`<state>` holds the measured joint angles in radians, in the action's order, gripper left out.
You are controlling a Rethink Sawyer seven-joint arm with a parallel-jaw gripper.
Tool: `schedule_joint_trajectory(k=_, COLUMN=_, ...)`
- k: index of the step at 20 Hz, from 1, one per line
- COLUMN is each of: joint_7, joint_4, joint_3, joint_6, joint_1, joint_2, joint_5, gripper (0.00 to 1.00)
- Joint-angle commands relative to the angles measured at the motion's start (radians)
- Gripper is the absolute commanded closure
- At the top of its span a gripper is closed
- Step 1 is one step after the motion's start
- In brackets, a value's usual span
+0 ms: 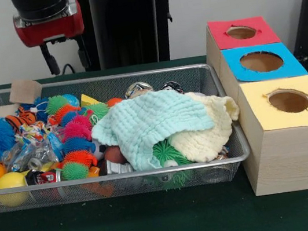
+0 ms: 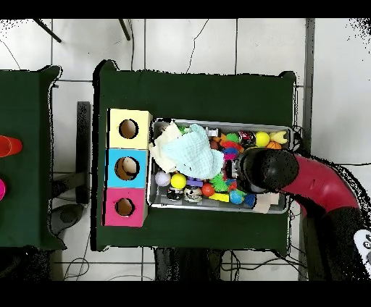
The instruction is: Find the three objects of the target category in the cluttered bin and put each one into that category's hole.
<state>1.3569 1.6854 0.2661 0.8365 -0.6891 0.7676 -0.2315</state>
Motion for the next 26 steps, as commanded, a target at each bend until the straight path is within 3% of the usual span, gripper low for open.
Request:
schedule_joint_trajectory(k=1, joint_7=0.116, joint_4=-0.037, joint_3=-0.032, joint_6=-0.033, joint_1=0.049, joint_2=-0.037, joint_5=-0.059, gripper=0.0)
schedule_joint_trajectory(k=6, joint_7=0.173, joint_4=-0.06, joint_3=-0.056, joint_6=-0.126, joint_1=0.085, joint_2=-0.148, joint_5=-0.067, gripper=0.0)
schedule_joint_trajectory(k=10, joint_7=0.165, joint_4=-0.11, joint_3=-0.068, joint_6=-0.18, joint_1=0.097, joint_2=-0.25, joint_5=-0.062, gripper=0.0)
schedule_joint_trajectory(k=14, joint_7=0.157, joint_4=-0.109, joint_3=-0.076, joint_6=-0.239, joint_1=0.1, joint_2=-0.289, joint_5=-0.052, gripper=0.0)
schedule_joint_trajectory(k=17, joint_7=0.141, joint_4=-0.148, joint_3=-0.078, joint_6=-0.2, joint_1=0.099, joint_2=-0.341, joint_5=-0.028, gripper=0.0)
schedule_joint_trajectory(k=22, joint_7=0.089, joint_4=-0.298, joint_3=-0.085, joint_6=-0.091, joint_1=0.09, joint_2=-0.479, joint_5=-0.012, gripper=0.0)
schedule_joint_trajectory(k=26, joint_7=0.005, joint_4=-0.397, joint_3=-0.072, joint_6=-0.028, joint_1=0.055, joint_2=-0.524, joint_5=-0.027, gripper=0.0)
